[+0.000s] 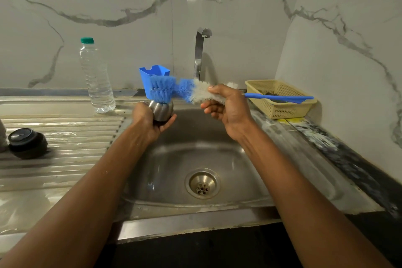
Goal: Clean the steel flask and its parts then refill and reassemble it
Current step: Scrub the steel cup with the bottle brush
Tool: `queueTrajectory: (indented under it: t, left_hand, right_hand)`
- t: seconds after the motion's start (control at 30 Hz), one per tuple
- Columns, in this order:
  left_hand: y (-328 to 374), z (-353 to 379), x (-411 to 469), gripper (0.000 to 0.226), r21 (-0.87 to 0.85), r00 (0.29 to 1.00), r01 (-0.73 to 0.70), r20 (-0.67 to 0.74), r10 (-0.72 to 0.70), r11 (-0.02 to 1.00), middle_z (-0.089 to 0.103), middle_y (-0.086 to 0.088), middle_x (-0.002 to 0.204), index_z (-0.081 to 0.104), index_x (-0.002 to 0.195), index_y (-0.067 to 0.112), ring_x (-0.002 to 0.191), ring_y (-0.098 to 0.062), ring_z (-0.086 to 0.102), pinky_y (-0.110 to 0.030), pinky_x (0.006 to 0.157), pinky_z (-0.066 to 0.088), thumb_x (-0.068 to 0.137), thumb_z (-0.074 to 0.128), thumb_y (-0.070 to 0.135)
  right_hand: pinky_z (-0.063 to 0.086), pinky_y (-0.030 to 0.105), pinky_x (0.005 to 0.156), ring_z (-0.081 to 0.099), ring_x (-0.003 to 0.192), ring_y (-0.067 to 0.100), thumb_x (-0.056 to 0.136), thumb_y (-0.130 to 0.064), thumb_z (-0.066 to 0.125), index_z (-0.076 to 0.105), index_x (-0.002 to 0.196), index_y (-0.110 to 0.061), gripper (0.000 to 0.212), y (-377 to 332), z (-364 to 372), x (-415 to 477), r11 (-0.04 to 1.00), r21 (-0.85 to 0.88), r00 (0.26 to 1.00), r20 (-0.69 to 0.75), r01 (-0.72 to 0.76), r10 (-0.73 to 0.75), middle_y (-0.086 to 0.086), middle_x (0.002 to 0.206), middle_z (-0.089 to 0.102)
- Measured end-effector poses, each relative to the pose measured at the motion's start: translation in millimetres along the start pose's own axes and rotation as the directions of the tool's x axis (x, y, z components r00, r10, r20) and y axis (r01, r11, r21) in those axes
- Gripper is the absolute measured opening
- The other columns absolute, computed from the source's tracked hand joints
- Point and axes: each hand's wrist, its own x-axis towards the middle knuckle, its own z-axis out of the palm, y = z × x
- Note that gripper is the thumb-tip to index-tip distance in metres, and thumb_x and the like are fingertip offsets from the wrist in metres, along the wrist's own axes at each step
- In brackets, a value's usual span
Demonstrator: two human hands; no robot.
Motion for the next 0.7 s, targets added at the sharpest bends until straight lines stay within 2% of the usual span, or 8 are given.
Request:
queueTrajectory:
  t: [0.13, 0.23, 0.37, 0.47, 0.6, 0.7]
  left_hand:
    - [-0.6, -0.3, 0.2, 0.039, 0.005, 1.0, -0.006, 0.005, 0.006, 1.0, 0.068, -0.014, 0.108, 0.058, 0.128, 0.013, 0.088, -0.023, 0.068, -0.033, 0.049, 0.06, 0.105, 0.027, 0.022]
    - [-0.7, 0.4, 0.0, 0.038, 0.003, 1.0, 0.0, -0.002, 0.0, 1.0, 0.068, -0.014, 0.108, 0.058, 0.128, 0.012, 0.088, -0.023, 0.068, -0.033, 0.048, 0.06, 0.105, 0.028, 0.023]
    - [0.5, -0.1, 0.4, 0.037, 0.0, 1.0, -0.003, -0.001, 0.003, 1.0, 0.068, -0.013, 0.102, 0.057, 0.125, 0.013, 0.086, -0.023, 0.068, -0.034, 0.05, 0.061, 0.105, 0.028, 0.023]
    - [-0.5, -0.1, 0.8, 0.036, 0.011, 1.0, -0.002, 0.0, 0.002, 1.0, 0.067, -0.014, 0.104, 0.057, 0.124, 0.013, 0.087, -0.023, 0.068, -0.035, 0.051, 0.062, 0.106, 0.028, 0.023]
    - [0.5, -1.0, 0.2, 0.033, 0.001, 1.0, 0.005, -0.004, -0.005, 1.0, 0.067, -0.014, 0.103, 0.058, 0.116, 0.013, 0.088, -0.023, 0.068, -0.034, 0.051, 0.061, 0.106, 0.028, 0.024]
    - [0.6, -0.4, -0.4, 0.034, 0.0, 1.0, 0.006, -0.001, -0.006, 1.0, 0.068, -0.014, 0.105, 0.058, 0.119, 0.013, 0.088, -0.023, 0.068, -0.035, 0.051, 0.062, 0.106, 0.028, 0.023]
  right_hand:
    - [0.045, 0.022, 0.055, 0.062, 0.053, 0.012, 0.095, -0.021, 0.06, 0.068, 0.091, -0.016, 0.011, 2.2, -4.8, -0.2, 1.0, -0.001, 1.0, -0.03, 0.001, -0.001, 0.008, 0.068, 0.072]
    - [0.046, 0.023, 0.057, 0.063, 0.056, 0.013, 0.095, -0.023, 0.061, 0.068, 0.09, -0.017, 0.011, 2.9, -2.9, -0.2, 1.0, -0.01, 1.0, 0.012, -0.011, 0.011, 0.008, 0.071, 0.073]
    - [0.045, 0.023, 0.055, 0.061, 0.051, 0.013, 0.094, -0.02, 0.061, 0.068, 0.088, -0.013, 0.011, 0.6, -6.1, 1.9, 1.0, 0.012, 0.999, -0.039, 0.008, -0.008, 0.008, 0.066, 0.071]
    - [0.046, 0.023, 0.056, 0.064, 0.054, 0.013, 0.096, -0.022, 0.061, 0.068, 0.089, -0.014, 0.013, 2.4, -7.3, 1.1, 1.0, -0.026, 1.0, -0.005, -0.006, 0.006, 0.008, 0.069, 0.073]
    - [0.043, 0.022, 0.052, 0.06, 0.048, 0.012, 0.093, -0.019, 0.061, 0.066, 0.087, -0.013, 0.01, -4.4, -11.9, 3.4, 1.0, 0.009, 0.998, -0.066, 0.005, -0.004, 0.009, 0.064, 0.071]
    - [0.047, 0.022, 0.054, 0.065, 0.056, 0.013, 0.096, -0.024, 0.061, 0.067, 0.092, -0.016, 0.011, 0.9, -8.1, 1.3, 0.999, -0.047, 1.0, 0.002, -0.007, 0.007, 0.008, 0.072, 0.074]
